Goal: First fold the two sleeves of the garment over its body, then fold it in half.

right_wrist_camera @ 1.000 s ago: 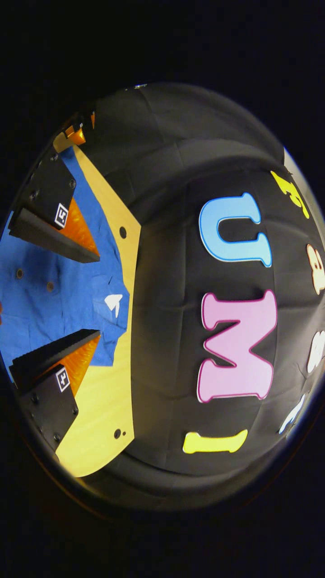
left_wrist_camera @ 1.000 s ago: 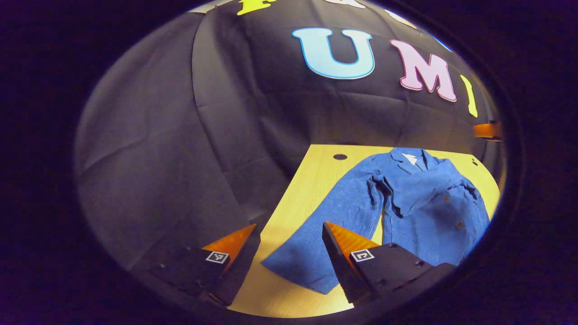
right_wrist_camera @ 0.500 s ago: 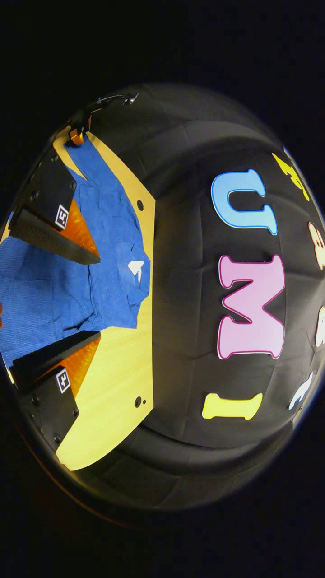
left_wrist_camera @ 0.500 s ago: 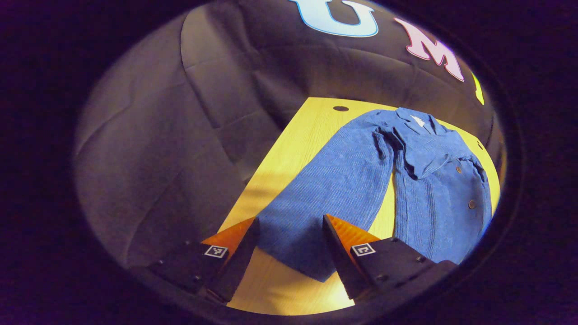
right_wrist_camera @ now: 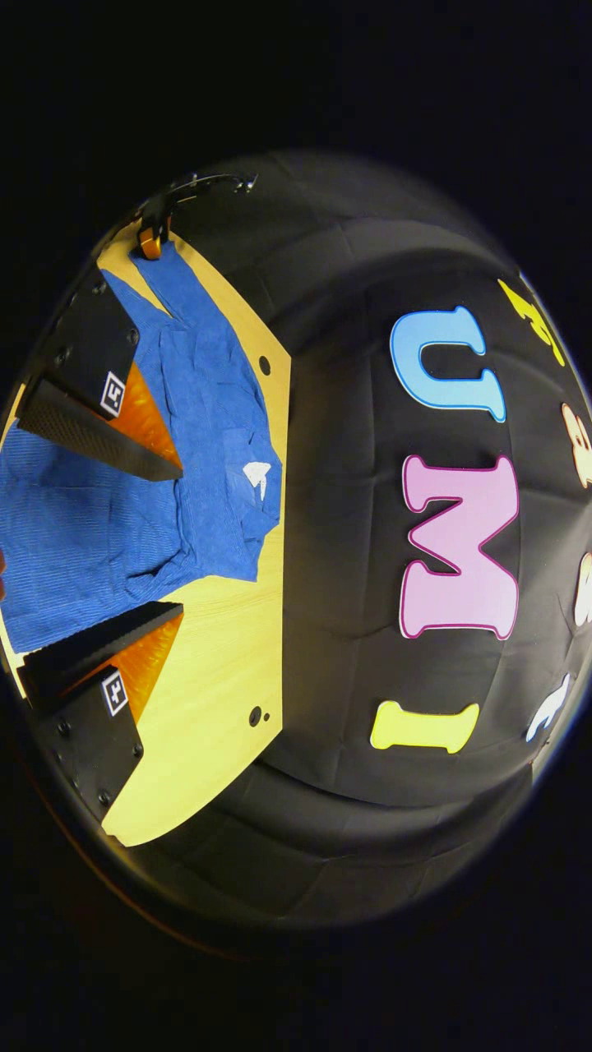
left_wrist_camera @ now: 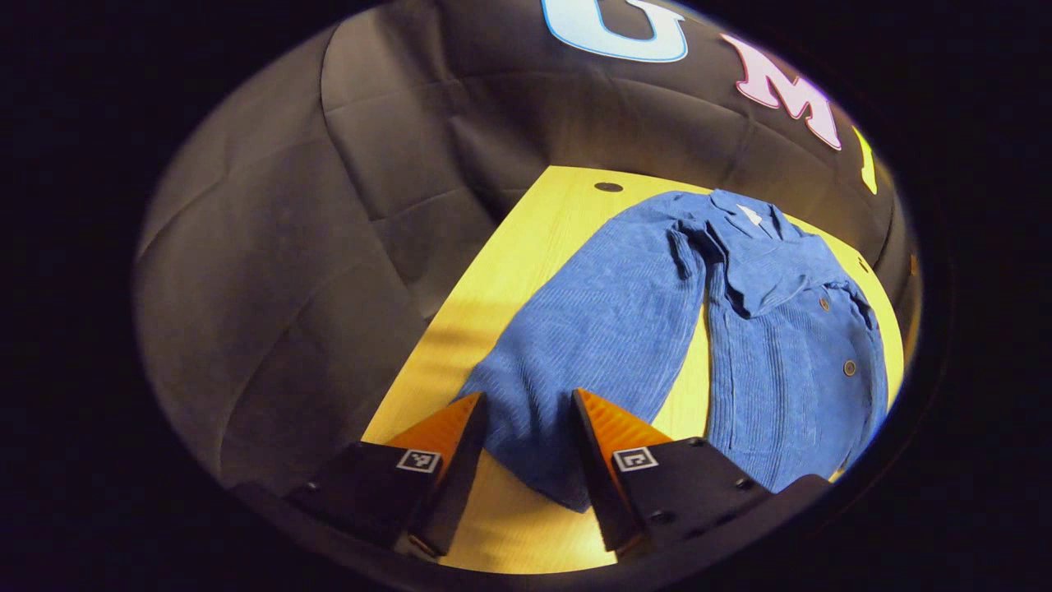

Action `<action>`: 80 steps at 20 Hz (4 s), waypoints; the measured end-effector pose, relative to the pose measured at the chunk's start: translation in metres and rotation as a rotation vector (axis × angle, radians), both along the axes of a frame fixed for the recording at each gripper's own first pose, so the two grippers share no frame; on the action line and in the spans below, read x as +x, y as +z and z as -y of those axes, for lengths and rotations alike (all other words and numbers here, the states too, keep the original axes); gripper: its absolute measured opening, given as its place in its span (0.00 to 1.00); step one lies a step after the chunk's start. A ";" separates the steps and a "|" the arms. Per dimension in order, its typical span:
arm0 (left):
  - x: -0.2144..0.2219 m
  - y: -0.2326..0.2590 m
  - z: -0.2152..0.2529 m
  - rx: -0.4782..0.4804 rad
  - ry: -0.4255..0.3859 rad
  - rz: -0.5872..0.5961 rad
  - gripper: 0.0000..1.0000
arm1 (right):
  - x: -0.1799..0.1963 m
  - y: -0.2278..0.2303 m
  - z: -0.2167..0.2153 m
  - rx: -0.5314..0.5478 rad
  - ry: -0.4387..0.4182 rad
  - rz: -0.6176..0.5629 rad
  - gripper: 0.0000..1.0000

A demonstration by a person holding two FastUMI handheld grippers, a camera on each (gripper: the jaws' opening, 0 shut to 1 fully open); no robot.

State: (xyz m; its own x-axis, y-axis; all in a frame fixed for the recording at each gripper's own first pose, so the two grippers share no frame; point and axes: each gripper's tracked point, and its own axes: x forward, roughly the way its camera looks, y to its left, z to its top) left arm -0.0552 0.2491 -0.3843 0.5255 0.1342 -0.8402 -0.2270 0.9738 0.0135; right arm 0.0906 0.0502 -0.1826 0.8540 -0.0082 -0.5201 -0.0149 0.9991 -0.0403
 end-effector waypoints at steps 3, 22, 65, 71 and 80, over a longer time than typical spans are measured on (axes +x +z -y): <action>0.006 0.002 0.005 -0.015 -0.034 0.004 0.31 | -0.007 -0.004 0.005 0.003 0.001 -0.015 0.95; 0.081 0.098 0.030 -0.040 0.011 0.198 0.00 | -0.049 -0.002 0.079 0.037 -0.057 -0.026 0.95; 0.289 0.129 0.446 -0.036 -0.643 0.222 0.00 | -0.121 -0.015 0.281 0.040 -0.320 -0.045 0.95; 0.280 0.180 0.439 -0.075 -0.639 0.380 0.84 | -0.099 -0.018 0.257 0.080 -0.230 -0.038 0.95; 0.164 0.188 0.301 -0.026 -0.517 0.400 0.84 | -0.077 -0.036 0.171 0.125 -0.014 -0.088 0.97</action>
State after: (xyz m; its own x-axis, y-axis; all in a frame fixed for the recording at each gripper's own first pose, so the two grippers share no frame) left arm 0.1089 -0.0518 -0.1965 0.7895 -0.2377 -0.5659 0.2884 0.9575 0.0001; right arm 0.0139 -0.1208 -0.2190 0.8052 0.0494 -0.5909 0.0014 0.9964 0.0852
